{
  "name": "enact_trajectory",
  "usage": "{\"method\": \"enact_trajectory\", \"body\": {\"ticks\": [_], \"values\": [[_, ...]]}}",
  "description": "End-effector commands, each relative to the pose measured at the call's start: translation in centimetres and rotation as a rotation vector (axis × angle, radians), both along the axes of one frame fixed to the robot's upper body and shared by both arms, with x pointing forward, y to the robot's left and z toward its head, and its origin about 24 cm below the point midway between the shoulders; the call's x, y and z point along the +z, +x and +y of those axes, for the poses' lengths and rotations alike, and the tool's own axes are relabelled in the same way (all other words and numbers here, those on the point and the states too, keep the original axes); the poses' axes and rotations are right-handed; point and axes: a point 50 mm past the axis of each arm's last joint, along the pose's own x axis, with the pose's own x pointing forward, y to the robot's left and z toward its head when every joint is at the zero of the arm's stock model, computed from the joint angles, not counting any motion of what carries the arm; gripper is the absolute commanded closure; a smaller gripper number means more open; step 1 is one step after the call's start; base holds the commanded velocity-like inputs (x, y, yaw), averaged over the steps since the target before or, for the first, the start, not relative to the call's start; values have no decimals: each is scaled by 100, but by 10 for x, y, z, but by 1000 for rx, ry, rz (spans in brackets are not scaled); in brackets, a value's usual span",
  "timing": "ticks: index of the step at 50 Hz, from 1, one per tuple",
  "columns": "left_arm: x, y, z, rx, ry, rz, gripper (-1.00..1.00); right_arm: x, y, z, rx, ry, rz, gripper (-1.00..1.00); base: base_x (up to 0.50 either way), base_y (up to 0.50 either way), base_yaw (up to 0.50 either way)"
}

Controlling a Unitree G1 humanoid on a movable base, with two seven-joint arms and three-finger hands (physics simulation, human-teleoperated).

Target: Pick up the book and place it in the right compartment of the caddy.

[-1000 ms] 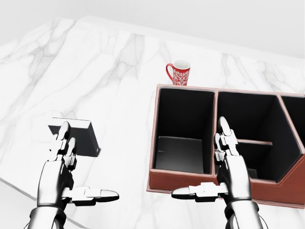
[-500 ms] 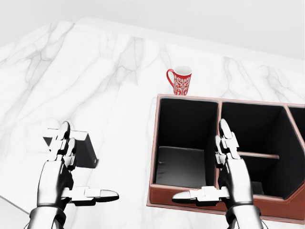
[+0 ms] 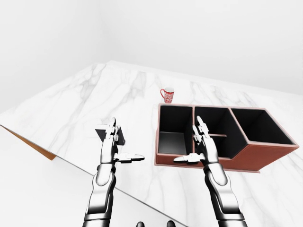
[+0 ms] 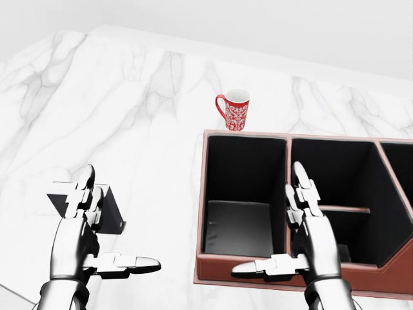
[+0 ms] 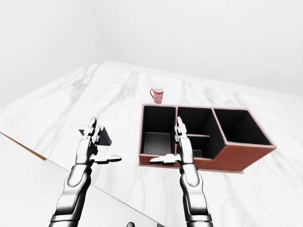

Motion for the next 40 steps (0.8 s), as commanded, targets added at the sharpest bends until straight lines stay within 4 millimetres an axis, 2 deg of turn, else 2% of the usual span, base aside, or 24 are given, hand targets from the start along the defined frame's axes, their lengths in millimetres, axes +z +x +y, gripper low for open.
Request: {"method": "enact_trajectory", "body": {"ticks": [1,3,4,5,7,8,10,11,12,28,32,36,38,40], "values": [[0,0,0,-2,0,0,-100,0,7,-2,-33,-21,-4,-100,0,0,1],[0,0,0,-2,1,2,-100,-1,8,-2,-33,-21,-4,-100,0,0,0],[-1,0,-1,-1,6,3,-100,-15,7,-2,-34,-20,27,-100,0,0,1],[-2,1,-1,0,13,6,-100,-6,8,-2,-33,-20,-4,-100,1,0,0],[-3,0,-1,-4,19,7,-100,-11,7,-2,-33,-20,11,-100,0,0,1],[-1,-1,-2,-13,17,2,-100,-2,8,-2,-33,-20,-4,-100,0,0,1],[3,-2,-2,-22,-3,-18,-100,-21,7,-2,-34,-19,54,-100,0,0,1],[5,-3,-3,-42,-34,-31,-100,-6,7,-2,-33,-20,-5,-100,1,0,1],[8,-5,-4,-61,-52,-46,-100,0,8,-2,-34,-20,-5,-100,0,0,1],[11,-4,0,-25,-28,-68,-100,1,8,-2,-36,-19,-5,-100,0,0,1],[19,-7,1,-26,78,-121,-100,0,7,-2,-36,-21,-4,-100,1,0,1],[45,0,9,-2,289,-220,-100,-1,8,-2,-37,-22,-2,-100,0,0,0],[83,10,16,9,359,-360,-100,-1,7,-1,-36,-25,-2,-100,0,0,1],[103,16,20,9,429,-419,-100,0,7,-1,-36,-25,-2,-100,0,0,1]]}}
